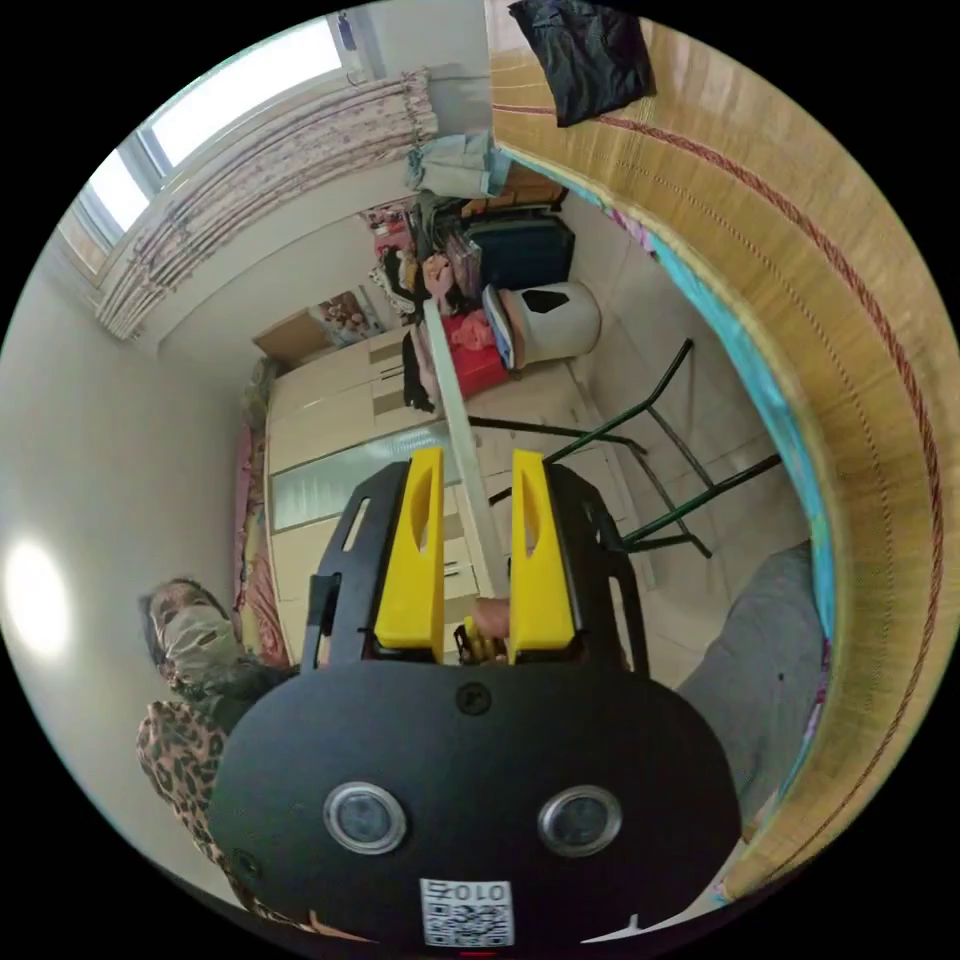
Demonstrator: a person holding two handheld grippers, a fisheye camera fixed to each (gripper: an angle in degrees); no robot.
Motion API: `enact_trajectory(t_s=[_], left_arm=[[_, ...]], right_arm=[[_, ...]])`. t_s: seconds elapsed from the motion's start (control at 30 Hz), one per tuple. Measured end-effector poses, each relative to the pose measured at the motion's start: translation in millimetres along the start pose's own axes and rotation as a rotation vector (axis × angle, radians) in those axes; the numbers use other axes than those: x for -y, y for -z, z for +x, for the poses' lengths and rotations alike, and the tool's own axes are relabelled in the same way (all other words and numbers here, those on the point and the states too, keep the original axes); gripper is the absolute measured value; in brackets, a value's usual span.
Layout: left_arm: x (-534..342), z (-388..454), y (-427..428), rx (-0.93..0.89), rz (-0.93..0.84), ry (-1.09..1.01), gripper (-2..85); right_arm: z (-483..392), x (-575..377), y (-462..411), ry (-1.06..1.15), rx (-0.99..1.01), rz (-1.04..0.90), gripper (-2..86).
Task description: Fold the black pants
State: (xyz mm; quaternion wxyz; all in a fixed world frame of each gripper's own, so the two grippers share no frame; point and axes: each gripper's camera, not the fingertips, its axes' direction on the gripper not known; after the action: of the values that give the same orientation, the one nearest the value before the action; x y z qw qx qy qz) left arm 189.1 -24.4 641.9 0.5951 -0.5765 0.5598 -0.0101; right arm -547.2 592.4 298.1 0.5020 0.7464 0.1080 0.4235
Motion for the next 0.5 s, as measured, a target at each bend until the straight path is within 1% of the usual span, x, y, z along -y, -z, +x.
enact_trajectory(t_s=[0.17, 0.33, 0.4, 0.5], left_arm=[[-8, 9, 0, 0.0, 0.068, 0.013, -0.1], [-24, 26, -2, 0.019, 0.199, 0.027, -0.1], [-28, 33, -5, 0.02, 0.225, 0.03, -0.1], [-33, 46, -16, 0.034, 0.232, 0.026, -0.1]], right_arm=[[-54, 93, 68, 0.003, -0.061, 0.124, 11.2], [-114, 166, 130, 0.002, -0.22, 0.235, 12.3], [-142, 201, 166, 0.027, -0.264, 0.331, 12.9], [-166, 247, 200, 0.046, -0.345, 0.391, 13.5]])
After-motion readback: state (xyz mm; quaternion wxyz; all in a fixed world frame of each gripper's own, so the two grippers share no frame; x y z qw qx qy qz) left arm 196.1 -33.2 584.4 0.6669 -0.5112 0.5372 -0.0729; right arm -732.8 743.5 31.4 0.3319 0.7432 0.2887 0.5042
